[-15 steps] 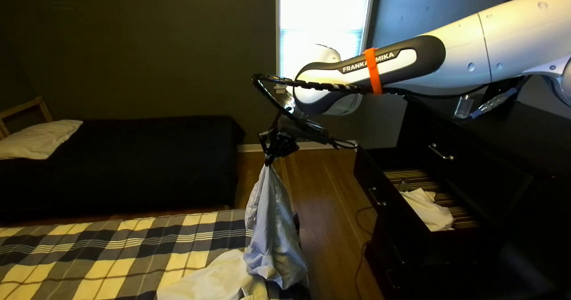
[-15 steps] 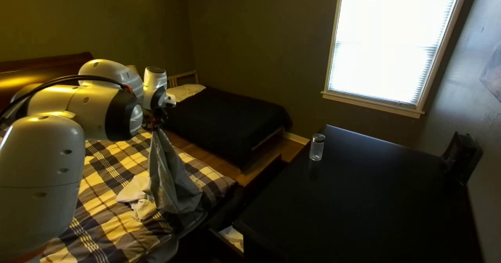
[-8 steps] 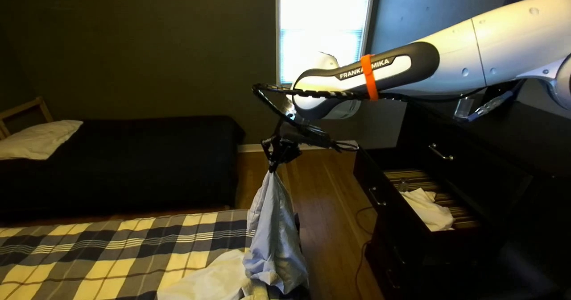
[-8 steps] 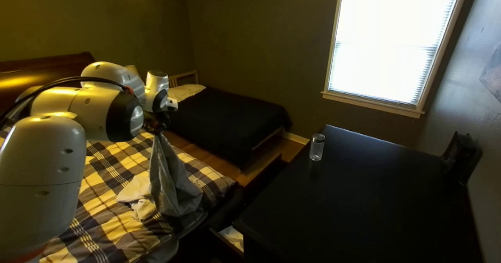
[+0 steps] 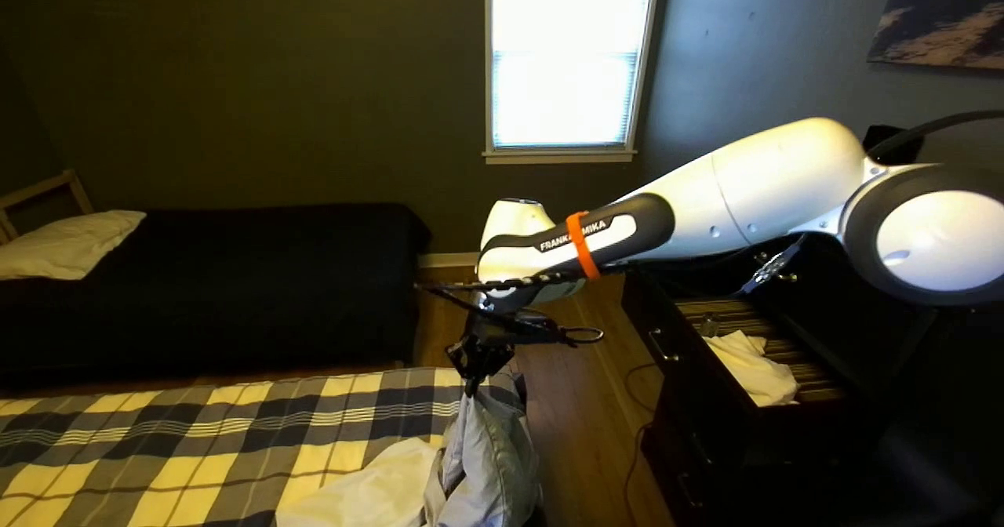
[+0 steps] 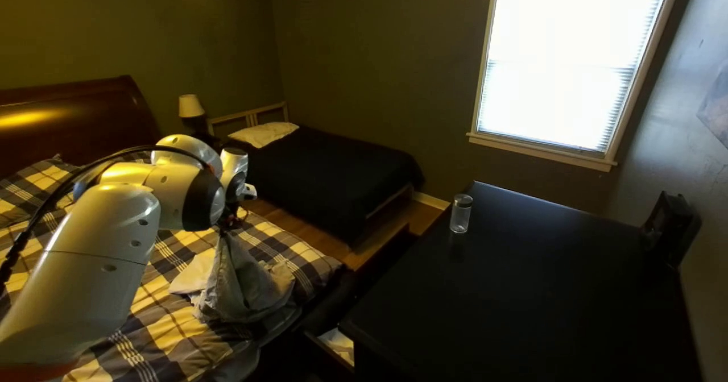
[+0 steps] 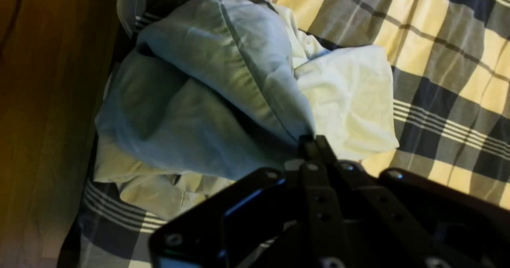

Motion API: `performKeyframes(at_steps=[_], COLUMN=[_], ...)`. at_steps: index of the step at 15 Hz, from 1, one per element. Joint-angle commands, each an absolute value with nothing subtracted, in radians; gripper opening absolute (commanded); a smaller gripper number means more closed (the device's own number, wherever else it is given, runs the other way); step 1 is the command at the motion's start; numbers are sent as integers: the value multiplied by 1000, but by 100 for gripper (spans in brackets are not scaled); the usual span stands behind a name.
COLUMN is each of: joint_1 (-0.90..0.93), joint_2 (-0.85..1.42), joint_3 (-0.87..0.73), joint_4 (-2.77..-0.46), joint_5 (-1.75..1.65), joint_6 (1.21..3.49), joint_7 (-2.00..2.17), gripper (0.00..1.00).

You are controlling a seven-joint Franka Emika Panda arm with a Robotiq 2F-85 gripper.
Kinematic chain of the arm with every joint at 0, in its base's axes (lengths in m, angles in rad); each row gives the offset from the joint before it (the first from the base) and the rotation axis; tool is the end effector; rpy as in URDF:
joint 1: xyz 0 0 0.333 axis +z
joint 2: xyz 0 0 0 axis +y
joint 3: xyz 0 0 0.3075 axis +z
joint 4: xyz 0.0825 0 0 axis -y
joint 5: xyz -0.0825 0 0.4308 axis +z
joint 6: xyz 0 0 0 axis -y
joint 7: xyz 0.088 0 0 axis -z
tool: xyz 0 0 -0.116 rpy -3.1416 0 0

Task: Remove the shirt from the drawer

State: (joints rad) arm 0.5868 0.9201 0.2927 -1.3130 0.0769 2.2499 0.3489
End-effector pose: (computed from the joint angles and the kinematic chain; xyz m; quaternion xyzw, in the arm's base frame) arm 0.5306 0.5720 0.1611 -0.9726 -0.1804 0.0635 0.1320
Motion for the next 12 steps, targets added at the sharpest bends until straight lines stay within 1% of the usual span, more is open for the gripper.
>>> performKeyframes(at_steps=[1, 5, 12], joint_1=[674, 743, 802], joint_2=[1105, 1242, 1467], joint_3=[246, 214, 220], joint_4=[-1070, -887, -587], joint_5=[-9, -95, -142], joint_6=[2175, 2087, 1947], joint_7=[335, 300, 104], gripper=[0, 0, 0])
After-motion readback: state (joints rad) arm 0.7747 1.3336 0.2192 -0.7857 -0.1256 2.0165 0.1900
